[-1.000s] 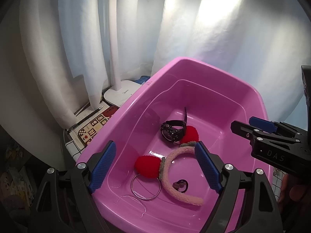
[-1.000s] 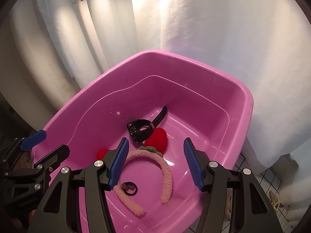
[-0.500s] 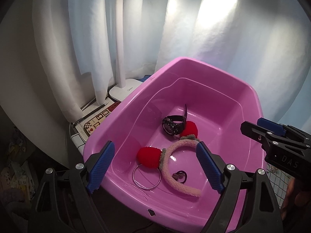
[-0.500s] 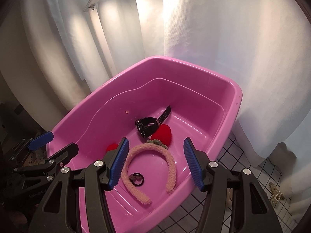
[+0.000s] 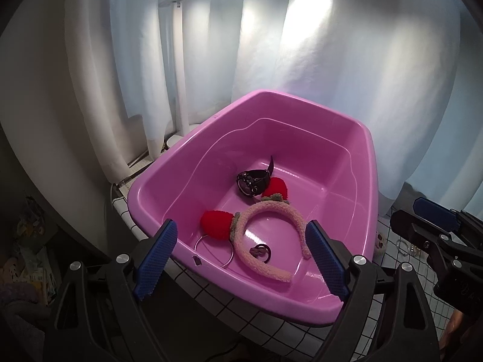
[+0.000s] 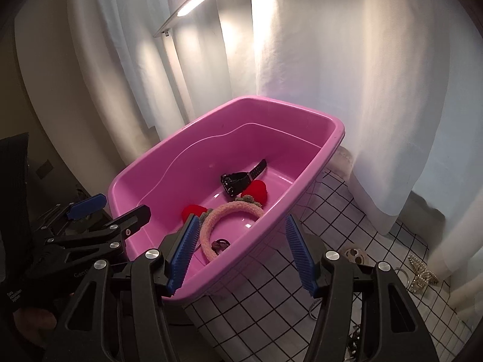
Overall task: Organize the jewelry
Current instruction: 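Raise both open tools from the tub and move them back over the table, then move the left tool to the black clip while the right tool approaches the pearl claw clip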
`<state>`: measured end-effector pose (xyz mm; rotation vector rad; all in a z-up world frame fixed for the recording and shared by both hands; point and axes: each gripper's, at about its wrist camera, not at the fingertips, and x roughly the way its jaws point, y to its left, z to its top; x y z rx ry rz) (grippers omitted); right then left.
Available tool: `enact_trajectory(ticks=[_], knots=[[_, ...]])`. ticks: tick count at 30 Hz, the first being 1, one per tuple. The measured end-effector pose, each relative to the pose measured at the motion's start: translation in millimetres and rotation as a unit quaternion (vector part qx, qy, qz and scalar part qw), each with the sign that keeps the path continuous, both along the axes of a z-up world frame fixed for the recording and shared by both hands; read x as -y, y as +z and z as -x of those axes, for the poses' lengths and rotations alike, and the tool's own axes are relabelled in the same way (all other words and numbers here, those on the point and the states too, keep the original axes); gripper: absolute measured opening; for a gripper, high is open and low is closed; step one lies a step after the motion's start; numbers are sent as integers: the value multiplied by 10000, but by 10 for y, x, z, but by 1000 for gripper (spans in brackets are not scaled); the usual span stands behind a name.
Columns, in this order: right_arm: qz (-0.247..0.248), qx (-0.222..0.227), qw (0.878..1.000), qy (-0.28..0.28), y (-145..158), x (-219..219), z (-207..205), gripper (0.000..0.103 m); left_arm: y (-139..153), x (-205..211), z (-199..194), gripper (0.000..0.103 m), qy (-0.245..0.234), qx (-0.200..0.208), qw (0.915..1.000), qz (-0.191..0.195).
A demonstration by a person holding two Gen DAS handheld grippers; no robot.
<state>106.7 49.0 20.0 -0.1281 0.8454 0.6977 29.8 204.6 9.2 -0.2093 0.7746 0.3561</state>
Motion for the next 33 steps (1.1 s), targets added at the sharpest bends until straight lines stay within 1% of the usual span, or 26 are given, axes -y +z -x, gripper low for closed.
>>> enact_trajectory(ticks=[4, 6, 11, 16, 19, 24, 29, 33], knots=[[-54, 39, 10000, 11, 26, 259, 253, 59, 13, 182, 128, 86, 7, -7, 10000, 10], [-89, -1, 10000, 1, 23, 406, 341, 62, 7, 291, 182, 87, -9, -50, 10000, -21], [-138, -118, 9998, -45, -9, 842, 617, 64, -15, 622, 313, 89, -77, -99, 9999, -34], [-204, -269, 9993, -186, -130, 1352, 890, 66, -60, 1004, 479, 94, -198, -38, 9998, 32], [-175, -350, 9986, -344, -235, 1672, 1055, 66, -132, 1257, 573, 94, -281, -31, 9996, 42], [-79, -452, 9970, -629, -401, 2165, 1197, 66, -272, 1627, 731, 95, -386, -56, 9990, 201], [-48, -487, 9951, -856, -524, 2594, 1240, 66, -428, 1989, 848, 95, -451, -143, 9987, 170], [-13, -482, 9948, -897, -615, 2860, 1235, 66, -535, 2213, 931, 96, -417, -222, 9987, 171]])
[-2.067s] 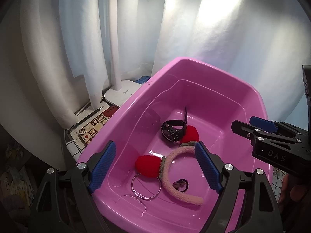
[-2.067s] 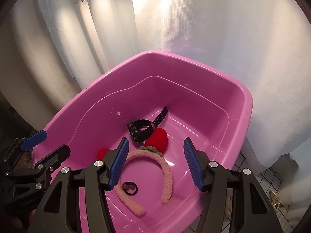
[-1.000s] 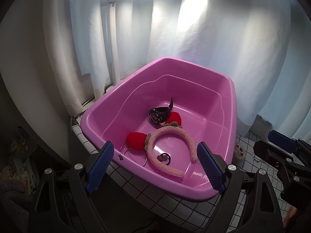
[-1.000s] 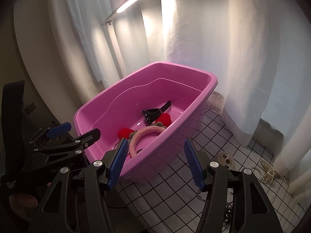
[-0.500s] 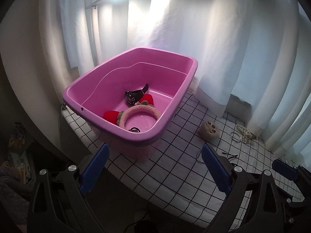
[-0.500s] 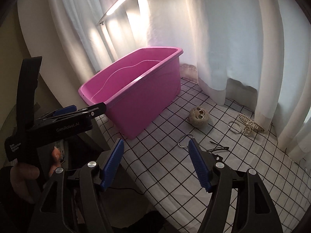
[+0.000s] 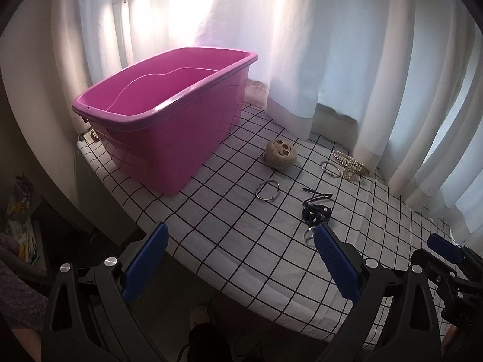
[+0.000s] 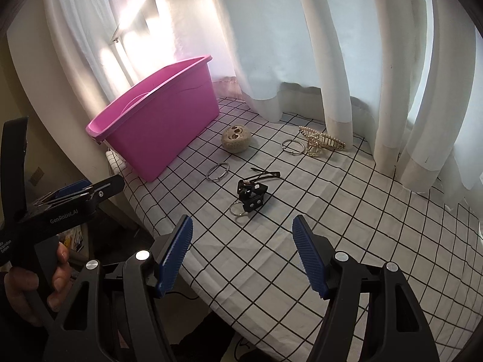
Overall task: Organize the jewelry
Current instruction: 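Move the left tool to the black clip while the right tool approaches the pearl claw clip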
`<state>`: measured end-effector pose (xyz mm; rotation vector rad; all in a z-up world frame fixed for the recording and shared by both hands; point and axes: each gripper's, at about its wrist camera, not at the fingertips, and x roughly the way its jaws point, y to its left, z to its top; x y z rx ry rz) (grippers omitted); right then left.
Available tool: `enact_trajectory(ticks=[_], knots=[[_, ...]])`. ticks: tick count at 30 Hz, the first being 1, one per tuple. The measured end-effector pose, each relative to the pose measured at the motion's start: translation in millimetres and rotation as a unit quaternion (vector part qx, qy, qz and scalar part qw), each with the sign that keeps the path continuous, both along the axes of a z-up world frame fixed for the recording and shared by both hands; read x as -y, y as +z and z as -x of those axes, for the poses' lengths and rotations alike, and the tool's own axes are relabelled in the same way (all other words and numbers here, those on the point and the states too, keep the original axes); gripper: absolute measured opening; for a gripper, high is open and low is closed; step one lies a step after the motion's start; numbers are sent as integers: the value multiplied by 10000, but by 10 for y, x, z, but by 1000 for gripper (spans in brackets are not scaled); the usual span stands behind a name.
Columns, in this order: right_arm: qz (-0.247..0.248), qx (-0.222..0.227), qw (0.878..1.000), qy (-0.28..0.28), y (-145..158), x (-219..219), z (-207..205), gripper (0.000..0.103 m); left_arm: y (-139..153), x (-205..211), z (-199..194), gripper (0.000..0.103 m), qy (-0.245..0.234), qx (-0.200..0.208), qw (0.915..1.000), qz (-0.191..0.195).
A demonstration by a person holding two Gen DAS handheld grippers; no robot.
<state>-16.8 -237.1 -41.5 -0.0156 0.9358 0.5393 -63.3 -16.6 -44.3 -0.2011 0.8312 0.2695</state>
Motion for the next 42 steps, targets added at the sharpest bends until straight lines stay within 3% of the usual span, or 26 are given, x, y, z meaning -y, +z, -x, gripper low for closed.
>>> enact_trajectory(ticks=[8, 16, 23, 30, 42], knots=[[5, -46, 9999, -141, -166, 438, -96, 66, -205, 332, 30, 96, 123, -153, 9998, -31], [186, -109, 9990, -403, -413, 660, -394, 66, -417, 522, -249, 96, 68, -219, 9997, 13], [363, -33, 9986, -382, -670, 609, -969, 66, -711, 577, -619, 96, 156, -165, 9997, 133], [583, 251, 9979, -114, -947, 504, -1552, 66, -948, 701, -905, 96, 136, -41, 9999, 8], [377, 183, 9991, 41, -1357, 258, -2065, 67, -1287, 691, -1153, 96, 383, -172, 9991, 107]])
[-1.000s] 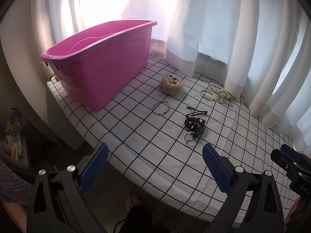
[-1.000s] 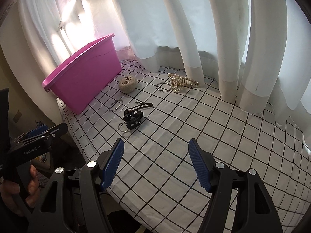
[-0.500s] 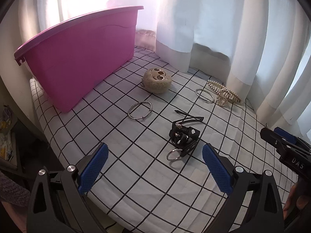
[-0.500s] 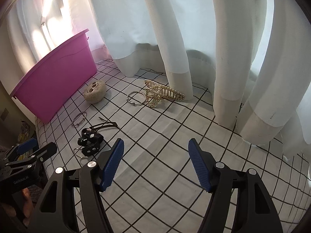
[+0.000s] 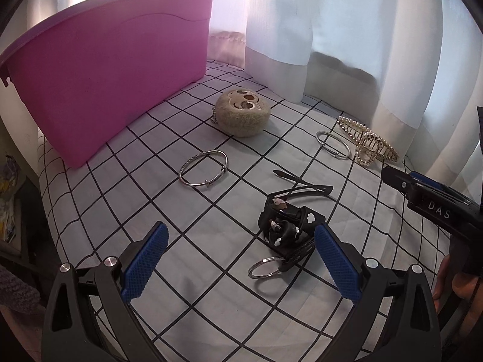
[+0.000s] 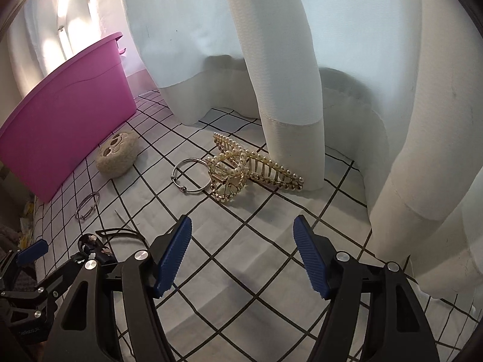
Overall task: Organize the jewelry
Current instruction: 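Move the left tool to the black clip while the right tool approaches the pearl claw clip, then close the right tool on the pearl claw clip while the left tool grips the black clip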
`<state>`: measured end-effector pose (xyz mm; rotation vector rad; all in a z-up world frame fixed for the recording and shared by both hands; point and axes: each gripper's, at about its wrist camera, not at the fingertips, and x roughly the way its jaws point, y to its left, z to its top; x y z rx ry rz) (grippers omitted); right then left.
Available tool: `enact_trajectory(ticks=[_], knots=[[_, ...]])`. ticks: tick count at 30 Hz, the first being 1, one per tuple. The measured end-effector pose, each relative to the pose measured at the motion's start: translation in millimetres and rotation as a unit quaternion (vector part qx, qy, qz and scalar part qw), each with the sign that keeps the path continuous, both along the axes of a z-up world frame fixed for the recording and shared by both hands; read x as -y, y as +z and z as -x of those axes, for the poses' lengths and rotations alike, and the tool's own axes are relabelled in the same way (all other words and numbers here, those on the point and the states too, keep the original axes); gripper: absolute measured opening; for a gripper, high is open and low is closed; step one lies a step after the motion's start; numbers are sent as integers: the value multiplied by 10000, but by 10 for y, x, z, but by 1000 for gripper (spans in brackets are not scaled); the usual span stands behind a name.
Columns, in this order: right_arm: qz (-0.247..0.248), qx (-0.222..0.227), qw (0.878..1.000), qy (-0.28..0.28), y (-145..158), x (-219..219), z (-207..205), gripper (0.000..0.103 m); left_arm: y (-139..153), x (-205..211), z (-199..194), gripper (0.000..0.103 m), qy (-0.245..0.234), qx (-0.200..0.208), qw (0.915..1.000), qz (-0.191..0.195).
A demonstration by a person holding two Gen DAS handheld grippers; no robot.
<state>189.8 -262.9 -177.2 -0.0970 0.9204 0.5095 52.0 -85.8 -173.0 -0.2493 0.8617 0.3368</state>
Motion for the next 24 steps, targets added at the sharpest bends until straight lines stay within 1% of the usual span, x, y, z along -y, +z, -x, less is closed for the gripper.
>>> enact_trajectory(ticks=[3, 8, 13, 24], knots=[[-204, -114, 9997, -79, -46, -59, -53, 67, -18, 14, -13, 96, 35, -12, 10000, -70], [-293, -144, 9990, -310, -86, -178, -138, 67, -67, 16, -44, 96, 3, -54, 9999, -135], [-297, -114, 9978, -589, -87, -242, -247, 67, -99, -18, -51, 96, 41, -61, 9999, -86], [-110, -136, 9937, -1106, -123, -387, -469, 67, -116, -53, -87, 96, 11, -33, 10000, -94]])
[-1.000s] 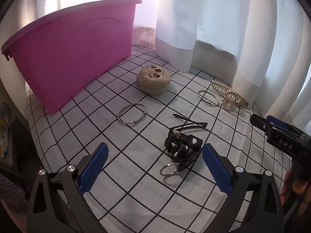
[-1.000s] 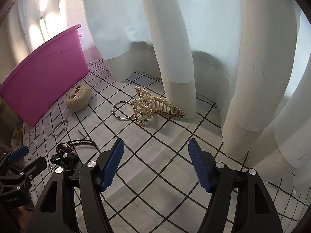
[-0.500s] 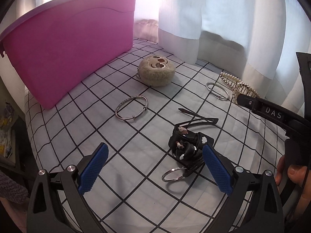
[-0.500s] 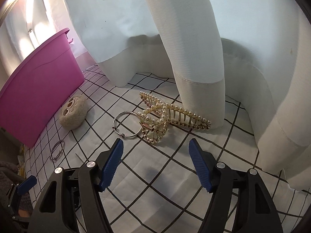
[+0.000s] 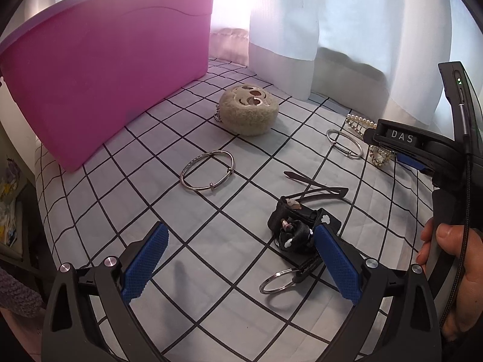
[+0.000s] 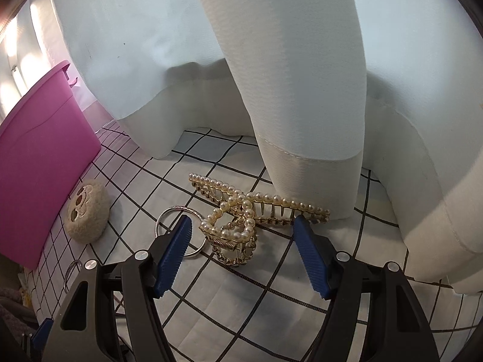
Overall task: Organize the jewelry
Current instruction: 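Close the right tool on the pearl claw clip while the left tool grips the black clip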
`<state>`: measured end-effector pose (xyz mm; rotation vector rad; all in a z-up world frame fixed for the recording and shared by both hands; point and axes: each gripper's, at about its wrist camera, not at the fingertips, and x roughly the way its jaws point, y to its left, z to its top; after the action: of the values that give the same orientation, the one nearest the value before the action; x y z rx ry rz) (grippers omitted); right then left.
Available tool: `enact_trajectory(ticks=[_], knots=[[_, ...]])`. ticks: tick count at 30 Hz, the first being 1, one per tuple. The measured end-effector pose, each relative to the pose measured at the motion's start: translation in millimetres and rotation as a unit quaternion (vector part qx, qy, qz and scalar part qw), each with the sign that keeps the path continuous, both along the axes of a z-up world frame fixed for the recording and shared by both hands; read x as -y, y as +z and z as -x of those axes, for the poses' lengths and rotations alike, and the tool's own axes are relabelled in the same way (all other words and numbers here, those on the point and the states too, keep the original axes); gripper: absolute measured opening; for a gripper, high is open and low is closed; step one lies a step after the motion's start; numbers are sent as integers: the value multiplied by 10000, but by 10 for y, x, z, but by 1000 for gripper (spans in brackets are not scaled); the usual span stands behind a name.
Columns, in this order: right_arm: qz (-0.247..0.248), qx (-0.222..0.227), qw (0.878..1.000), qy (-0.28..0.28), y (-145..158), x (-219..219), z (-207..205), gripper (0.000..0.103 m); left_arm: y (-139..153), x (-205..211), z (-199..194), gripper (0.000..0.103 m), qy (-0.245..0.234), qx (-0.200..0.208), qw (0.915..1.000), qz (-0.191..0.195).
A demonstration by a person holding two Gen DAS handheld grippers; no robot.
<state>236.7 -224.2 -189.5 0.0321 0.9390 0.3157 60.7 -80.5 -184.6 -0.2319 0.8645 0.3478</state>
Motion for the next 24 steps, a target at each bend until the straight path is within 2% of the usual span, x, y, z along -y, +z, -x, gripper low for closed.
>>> enact_trajectory(ticks=[4, 6, 7, 9, 10, 24], knots=[[136, 19, 9998, -105, -22, -49, -34, 66, -15, 7, -13, 96, -16, -5, 10000, 22], [150, 26, 9998, -159, -30, -11, -7, 63, -15, 12, -9, 96, -22, 11, 10000, 19], [154, 19, 9997, -175, -40, 12, 15, 54, -16, 11, -11, 96, -26, 8, 10000, 29], [200, 77, 9996, -158, -52, 53, 57, 43, -17, 8, -15, 96, -25, -1, 10000, 59], [259, 97, 9995, -168, -51, 73, 82, 31, -19, 6, -15, 96, -21, -5, 10000, 71], [-131, 121, 9998, -71, -9, 437, 520, 30, -82, -34, -109, 97, -38, 2, 9996, 274]])
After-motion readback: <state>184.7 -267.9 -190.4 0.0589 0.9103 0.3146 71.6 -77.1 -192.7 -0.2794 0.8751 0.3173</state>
